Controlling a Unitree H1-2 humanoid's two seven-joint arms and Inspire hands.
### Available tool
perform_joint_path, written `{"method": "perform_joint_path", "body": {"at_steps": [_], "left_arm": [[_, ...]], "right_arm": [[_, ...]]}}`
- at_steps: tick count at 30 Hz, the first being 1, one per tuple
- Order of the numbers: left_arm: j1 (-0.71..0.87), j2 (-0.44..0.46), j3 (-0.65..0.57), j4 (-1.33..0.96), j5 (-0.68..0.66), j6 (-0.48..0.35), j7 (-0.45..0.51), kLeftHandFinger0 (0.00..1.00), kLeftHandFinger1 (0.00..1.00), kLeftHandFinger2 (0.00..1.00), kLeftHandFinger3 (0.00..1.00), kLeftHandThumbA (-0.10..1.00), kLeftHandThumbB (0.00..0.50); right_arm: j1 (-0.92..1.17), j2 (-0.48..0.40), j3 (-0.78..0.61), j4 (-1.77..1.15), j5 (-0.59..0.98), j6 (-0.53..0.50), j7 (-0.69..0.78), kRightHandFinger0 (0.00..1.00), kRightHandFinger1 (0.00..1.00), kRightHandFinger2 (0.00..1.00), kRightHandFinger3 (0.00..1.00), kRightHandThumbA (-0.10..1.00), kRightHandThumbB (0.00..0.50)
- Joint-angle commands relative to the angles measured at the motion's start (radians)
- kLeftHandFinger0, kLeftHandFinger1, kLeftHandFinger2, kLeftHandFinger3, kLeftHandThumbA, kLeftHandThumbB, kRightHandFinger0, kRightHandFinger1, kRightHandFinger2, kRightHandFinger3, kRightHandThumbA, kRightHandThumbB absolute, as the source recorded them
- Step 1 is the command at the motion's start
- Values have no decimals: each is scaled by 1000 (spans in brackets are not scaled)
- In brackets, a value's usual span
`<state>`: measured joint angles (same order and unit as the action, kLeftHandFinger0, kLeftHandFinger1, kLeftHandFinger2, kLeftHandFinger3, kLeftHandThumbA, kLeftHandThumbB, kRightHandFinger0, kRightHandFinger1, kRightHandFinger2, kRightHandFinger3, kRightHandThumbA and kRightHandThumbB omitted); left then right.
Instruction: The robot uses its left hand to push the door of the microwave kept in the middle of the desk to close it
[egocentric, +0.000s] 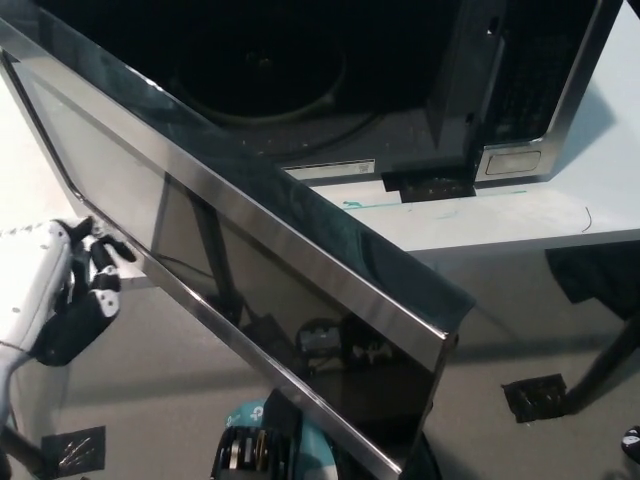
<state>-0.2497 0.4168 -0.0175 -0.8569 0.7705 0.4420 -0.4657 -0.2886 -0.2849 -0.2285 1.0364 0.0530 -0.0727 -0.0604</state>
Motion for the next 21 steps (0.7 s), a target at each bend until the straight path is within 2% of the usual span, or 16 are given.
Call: {"method": "perform_joint_path", "body": {"at_steps": [1,5,10,12,18,21], "left_arm": [[-68,10,-29,-79,-20,-52,-54,0,0,0,0,-100,500],[-143,-1,-77,-93,-59,-94,-76,0,0,0,0,-100,500],[-238,-13,-167,-38,-28,-133,-118,0,0,0,0,-100,500],[-263,-22,-197,-10,-26,-152,-120,0,0,0,0,-100,500],[-324,-81,-300,144,-58,-298,-54,0,0,0,0,-100,500],[-336,-95,-327,194,-51,-311,-71,0,0,0,0,-100,500]], "right_arm": [[0,-30,3,-28,2,-18,-18,802,923,988,993,58,0],[8,-30,5,-36,0,-12,-19,802,923,988,993,58,0],[5,-37,16,-41,-6,-4,-16,802,923,988,993,58,0],[5,-37,18,-41,-5,-4,-16,802,923,988,993,58,0],[-8,-39,28,-35,-6,-3,-16,802,923,988,993,58,0],[-11,-40,30,-35,-4,-2,-17,802,923,988,993,58,0]]}}
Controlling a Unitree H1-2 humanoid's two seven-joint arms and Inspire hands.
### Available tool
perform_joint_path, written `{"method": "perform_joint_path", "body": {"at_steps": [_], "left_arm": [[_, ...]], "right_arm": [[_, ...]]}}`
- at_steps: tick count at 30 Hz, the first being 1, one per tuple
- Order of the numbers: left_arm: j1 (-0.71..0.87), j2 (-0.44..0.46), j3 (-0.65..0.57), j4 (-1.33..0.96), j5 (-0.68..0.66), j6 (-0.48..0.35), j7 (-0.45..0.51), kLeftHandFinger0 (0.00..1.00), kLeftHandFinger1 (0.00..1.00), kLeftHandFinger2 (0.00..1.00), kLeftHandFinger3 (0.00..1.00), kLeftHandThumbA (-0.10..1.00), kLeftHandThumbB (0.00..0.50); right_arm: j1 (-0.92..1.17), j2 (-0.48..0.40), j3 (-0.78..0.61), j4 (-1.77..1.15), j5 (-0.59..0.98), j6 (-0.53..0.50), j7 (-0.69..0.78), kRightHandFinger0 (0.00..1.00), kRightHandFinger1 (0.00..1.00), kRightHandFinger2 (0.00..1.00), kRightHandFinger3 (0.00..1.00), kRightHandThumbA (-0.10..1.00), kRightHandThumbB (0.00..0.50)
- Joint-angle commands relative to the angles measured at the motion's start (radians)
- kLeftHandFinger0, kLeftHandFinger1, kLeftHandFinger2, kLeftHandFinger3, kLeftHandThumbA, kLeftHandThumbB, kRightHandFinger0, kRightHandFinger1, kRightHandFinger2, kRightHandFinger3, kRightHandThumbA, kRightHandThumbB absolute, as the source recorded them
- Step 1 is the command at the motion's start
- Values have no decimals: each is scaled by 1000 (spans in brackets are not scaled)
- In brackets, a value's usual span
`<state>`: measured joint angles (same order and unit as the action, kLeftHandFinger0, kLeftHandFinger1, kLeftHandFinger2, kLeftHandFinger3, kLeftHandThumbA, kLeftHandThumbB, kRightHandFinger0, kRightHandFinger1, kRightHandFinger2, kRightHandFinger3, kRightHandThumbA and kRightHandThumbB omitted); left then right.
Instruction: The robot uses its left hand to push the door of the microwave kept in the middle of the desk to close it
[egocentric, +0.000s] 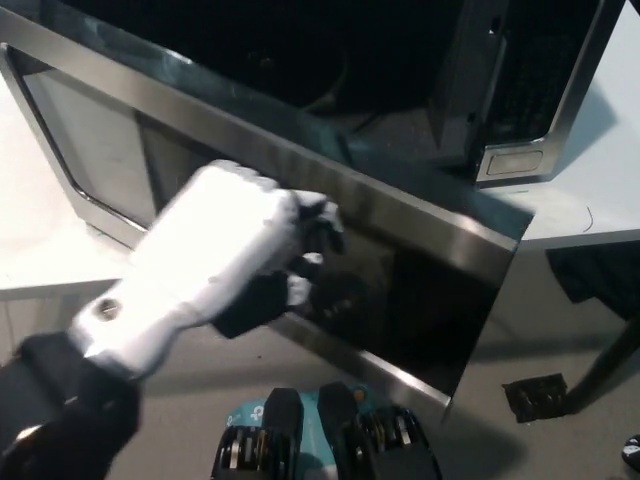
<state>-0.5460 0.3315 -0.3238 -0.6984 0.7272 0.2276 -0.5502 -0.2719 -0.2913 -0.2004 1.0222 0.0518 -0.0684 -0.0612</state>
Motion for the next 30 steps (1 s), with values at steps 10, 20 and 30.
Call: {"method": "perform_joint_path", "body": {"at_steps": [10,20,30], "left_arm": [[-134,-18,-75,348,49,-234,81,0,0,0,0,-100,500],[-369,-32,-117,804,168,-317,259,12,152,281,307,136,141],[-641,-66,-156,1261,195,-336,409,0,0,0,33,846,500]], "right_arm": [[-24,-35,12,-24,-6,-3,-16,802,923,988,993,58,0],[-69,-51,77,68,-64,-48,-18,985,1000,1000,1000,281,0],[-56,-43,113,116,-59,-82,-28,1000,1000,1000,1000,572,0]]}}
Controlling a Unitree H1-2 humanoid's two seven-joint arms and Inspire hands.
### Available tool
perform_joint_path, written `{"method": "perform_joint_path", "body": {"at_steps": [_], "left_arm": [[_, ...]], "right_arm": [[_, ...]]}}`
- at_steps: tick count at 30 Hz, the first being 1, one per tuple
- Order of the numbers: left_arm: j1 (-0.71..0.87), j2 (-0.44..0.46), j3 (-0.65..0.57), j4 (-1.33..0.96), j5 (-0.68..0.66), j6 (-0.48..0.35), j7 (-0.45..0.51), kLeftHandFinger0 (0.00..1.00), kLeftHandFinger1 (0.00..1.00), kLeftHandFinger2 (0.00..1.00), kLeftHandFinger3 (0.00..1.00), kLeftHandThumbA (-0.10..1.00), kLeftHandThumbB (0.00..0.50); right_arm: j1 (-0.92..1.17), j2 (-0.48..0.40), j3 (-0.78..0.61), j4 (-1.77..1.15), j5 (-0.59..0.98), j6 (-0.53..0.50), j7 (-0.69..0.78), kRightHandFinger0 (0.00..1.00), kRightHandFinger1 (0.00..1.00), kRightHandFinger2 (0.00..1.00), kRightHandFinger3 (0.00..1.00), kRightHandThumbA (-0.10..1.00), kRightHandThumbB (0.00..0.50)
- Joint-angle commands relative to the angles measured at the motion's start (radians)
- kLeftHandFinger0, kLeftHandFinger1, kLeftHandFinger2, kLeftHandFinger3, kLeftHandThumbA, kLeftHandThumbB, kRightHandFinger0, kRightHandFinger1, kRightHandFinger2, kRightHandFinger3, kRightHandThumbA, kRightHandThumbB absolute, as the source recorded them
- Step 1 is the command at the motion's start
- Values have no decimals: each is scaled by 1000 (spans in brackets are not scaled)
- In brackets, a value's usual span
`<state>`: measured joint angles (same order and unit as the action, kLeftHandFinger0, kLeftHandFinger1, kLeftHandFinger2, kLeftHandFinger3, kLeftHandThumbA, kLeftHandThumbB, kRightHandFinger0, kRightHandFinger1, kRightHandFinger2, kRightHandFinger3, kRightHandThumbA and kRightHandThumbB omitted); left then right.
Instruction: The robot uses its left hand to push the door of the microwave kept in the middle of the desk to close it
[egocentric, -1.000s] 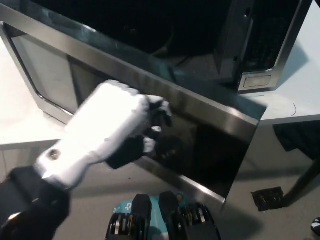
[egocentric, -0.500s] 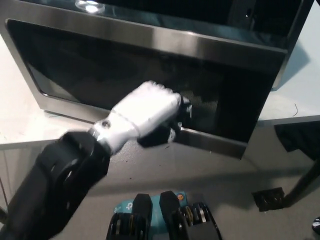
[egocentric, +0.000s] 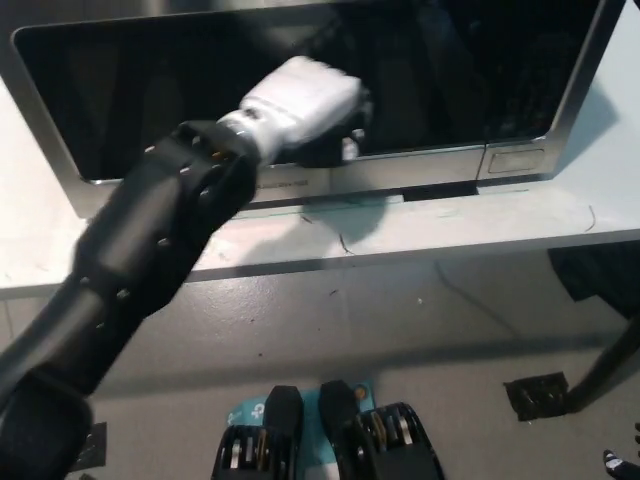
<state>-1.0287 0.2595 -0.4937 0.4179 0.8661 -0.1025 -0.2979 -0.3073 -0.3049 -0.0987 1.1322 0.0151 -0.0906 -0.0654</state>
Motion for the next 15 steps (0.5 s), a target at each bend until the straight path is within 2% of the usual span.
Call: {"method": "perform_joint_path", "body": {"at_steps": [1,4,9,12,13,14,15], "left_arm": [[-174,3,9,173,60,-9,170,0,0,0,11,855,500],[-247,-14,-27,322,79,-17,238,0,0,0,0,939,500],[-337,-35,-76,482,80,-11,299,0,0,0,0,955,500],[-290,-26,-63,370,68,9,262,0,0,0,0,840,500],[-221,-12,-42,230,76,25,249,0,0,0,13,748,500],[-194,-6,-34,175,80,31,245,0,0,0,1,717,500],[-144,3,-16,70,90,44,219,0,0,0,31,634,500]], "right_arm": [[-21,-30,12,8,-21,-61,-25,1000,1000,1000,1000,573,0],[-14,-23,15,17,-20,-68,-25,1000,1000,1000,1000,575,0],[-10,-13,14,28,-20,-77,-28,1000,1000,1000,1000,577,0],[-1,-11,15,25,-21,-79,-30,1000,1000,1000,1000,578,0],[-1,-14,16,22,-22,-77,-29,1000,1000,1000,1000,578,0],[-1,-16,17,21,-23,-77,-29,1000,1000,1000,1000,579,0],[-1,-16,17,22,-22,-78,-29,1000,1000,1000,1000,579,0]]}}
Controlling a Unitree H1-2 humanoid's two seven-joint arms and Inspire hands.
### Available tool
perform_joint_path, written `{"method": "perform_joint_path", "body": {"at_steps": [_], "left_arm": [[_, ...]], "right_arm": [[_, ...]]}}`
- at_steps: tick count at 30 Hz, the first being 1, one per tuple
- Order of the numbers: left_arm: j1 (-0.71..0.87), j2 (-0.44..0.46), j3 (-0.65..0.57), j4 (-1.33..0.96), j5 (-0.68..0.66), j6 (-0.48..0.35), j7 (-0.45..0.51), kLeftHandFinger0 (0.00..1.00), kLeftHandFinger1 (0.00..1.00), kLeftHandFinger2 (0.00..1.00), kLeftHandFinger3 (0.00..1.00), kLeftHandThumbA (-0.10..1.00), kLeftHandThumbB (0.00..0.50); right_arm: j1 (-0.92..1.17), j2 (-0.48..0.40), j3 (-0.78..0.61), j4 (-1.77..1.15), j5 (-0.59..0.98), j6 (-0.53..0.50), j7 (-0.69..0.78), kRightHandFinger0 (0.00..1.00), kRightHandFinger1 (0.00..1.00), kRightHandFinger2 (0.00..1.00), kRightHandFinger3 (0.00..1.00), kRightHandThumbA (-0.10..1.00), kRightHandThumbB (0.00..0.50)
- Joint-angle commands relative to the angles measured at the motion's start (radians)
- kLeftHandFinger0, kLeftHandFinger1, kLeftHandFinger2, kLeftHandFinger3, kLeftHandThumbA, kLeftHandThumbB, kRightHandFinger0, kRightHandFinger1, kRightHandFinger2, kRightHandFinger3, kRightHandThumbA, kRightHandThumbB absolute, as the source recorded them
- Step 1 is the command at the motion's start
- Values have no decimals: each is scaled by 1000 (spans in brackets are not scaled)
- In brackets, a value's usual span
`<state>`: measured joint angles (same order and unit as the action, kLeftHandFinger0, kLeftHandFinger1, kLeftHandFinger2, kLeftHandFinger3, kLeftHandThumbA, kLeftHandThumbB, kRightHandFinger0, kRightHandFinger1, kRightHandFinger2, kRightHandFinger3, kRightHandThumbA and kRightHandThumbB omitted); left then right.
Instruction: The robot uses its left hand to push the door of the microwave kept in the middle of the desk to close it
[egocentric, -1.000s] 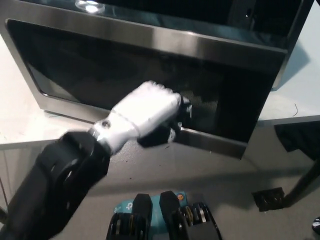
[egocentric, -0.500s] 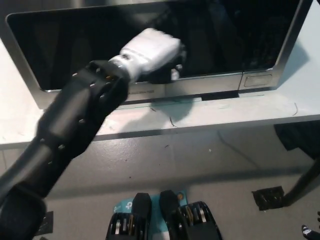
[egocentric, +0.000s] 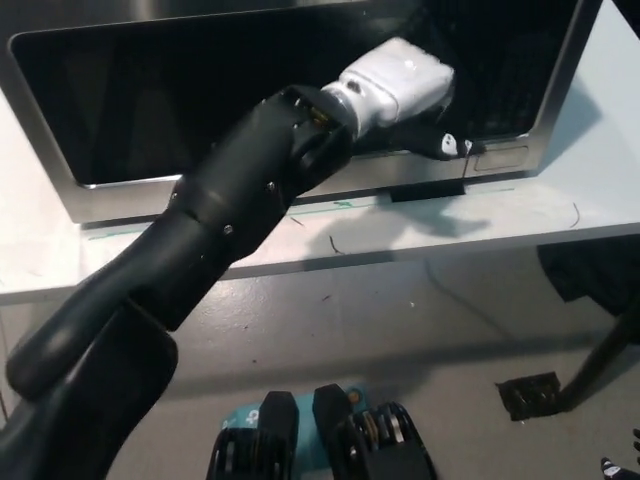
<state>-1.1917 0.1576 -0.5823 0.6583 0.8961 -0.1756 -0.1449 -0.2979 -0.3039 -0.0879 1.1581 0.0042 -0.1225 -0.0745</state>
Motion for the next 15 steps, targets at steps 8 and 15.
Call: {"method": "perform_joint_path", "body": {"at_steps": [8,15], "left_arm": [[406,185,216,-898,114,136,5,205,203,271,421,22,500],[661,221,291,-1175,107,71,31,500,470,519,609,-100,403]], "right_arm": [[-11,-24,2,-15,-8,-43,-20,1000,1000,1000,1000,579,0],[-18,-25,-2,-12,-6,-44,-20,1000,1000,1000,1000,579,0]]}}
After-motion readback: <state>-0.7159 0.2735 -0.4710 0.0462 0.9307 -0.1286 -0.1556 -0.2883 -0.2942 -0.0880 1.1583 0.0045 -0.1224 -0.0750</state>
